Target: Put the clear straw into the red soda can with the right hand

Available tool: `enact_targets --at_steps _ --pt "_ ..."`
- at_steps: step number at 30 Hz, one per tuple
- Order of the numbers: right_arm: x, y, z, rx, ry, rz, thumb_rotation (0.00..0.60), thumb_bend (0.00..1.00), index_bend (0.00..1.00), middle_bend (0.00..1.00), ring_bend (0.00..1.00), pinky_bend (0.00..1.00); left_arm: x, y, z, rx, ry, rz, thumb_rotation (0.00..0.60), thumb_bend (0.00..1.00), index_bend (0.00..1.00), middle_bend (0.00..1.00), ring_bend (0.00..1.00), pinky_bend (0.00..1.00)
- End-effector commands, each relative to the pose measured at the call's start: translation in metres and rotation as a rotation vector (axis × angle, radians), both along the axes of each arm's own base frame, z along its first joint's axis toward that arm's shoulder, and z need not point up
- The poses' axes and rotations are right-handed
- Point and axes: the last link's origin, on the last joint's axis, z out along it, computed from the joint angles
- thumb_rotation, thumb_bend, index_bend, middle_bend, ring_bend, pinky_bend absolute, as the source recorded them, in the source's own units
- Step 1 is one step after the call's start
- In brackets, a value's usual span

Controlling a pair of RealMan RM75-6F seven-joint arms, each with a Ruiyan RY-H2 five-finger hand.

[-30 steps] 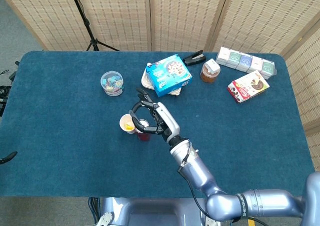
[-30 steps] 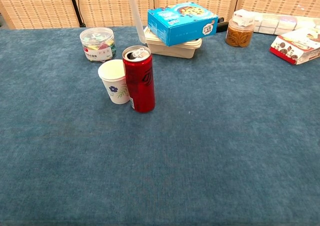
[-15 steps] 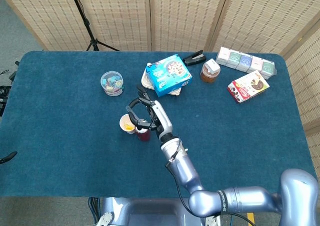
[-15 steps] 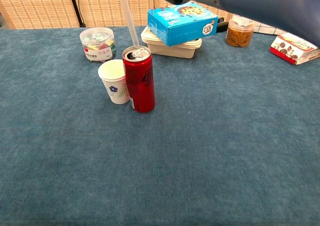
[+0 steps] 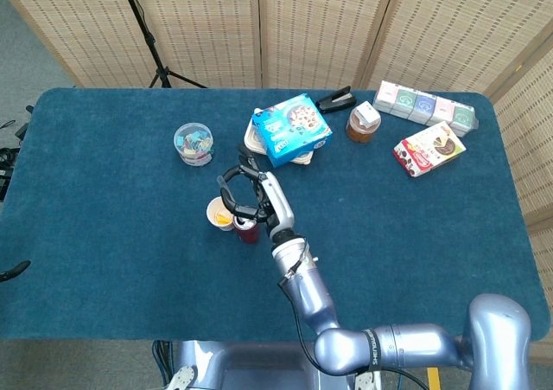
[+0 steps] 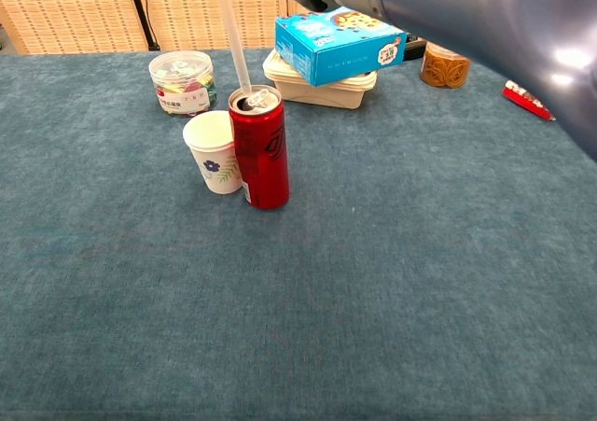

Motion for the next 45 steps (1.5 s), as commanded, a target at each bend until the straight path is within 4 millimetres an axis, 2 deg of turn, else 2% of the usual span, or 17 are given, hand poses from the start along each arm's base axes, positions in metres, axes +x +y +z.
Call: enact_targets --at_steps 1,10,26,45 --pt "0.001 0.001 0.001 -0.004 0.004 0.007 0.6 0.69 0.59 0.0 0.0 0.0 0.0 0.0 0.0 0.0 -0.001 0.0 0.6 0.0 0.0 0.0 0.0 0.0" --pt "0.004 0.003 -0.007 0.002 0.005 -0.017 0.6 0.69 0.59 0.0 0.0 0.0 0.001 0.0 -0.001 -0.001 0.002 -0.002 0.6 0.0 0.0 0.0 0.0 0.0" --pt "0.021 0.011 -0.017 -0.005 0.021 -0.008 0.6 0.69 0.59 0.0 0.0 0.0 -0.001 0.0 0.002 0.001 -0.011 0.003 0.6 0.0 0.0 0.0 0.0 0.0" --pt "0.024 0.011 -0.027 -0.003 0.038 -0.018 0.6 0.69 0.59 0.0 0.0 0.0 -0.002 0.0 0.003 0.003 -0.011 0.008 0.6 0.0 0.0 0.0 0.0 0.0"
